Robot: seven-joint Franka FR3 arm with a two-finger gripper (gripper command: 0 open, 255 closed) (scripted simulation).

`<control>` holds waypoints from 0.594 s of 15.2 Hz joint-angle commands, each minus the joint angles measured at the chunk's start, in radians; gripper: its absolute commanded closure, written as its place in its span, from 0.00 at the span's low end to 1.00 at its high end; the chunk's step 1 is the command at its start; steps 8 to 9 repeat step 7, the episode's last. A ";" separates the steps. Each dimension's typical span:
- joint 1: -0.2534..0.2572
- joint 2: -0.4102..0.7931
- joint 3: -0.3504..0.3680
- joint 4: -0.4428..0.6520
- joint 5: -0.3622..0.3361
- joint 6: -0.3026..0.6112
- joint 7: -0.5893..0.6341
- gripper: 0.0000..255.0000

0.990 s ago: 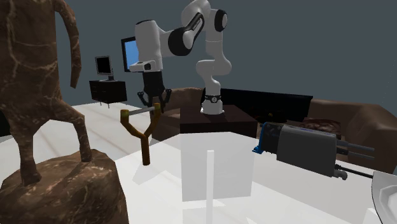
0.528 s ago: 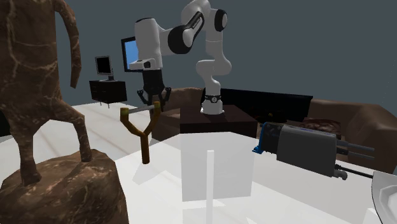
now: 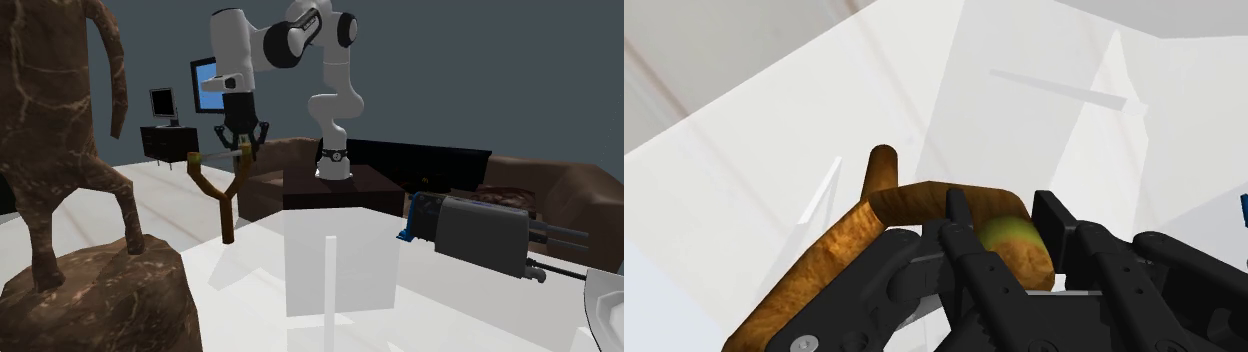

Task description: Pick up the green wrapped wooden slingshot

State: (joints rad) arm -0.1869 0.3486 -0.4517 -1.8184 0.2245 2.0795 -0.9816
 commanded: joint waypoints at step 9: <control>0.005 -0.038 -0.010 0.037 -0.023 -0.070 0.015 1.00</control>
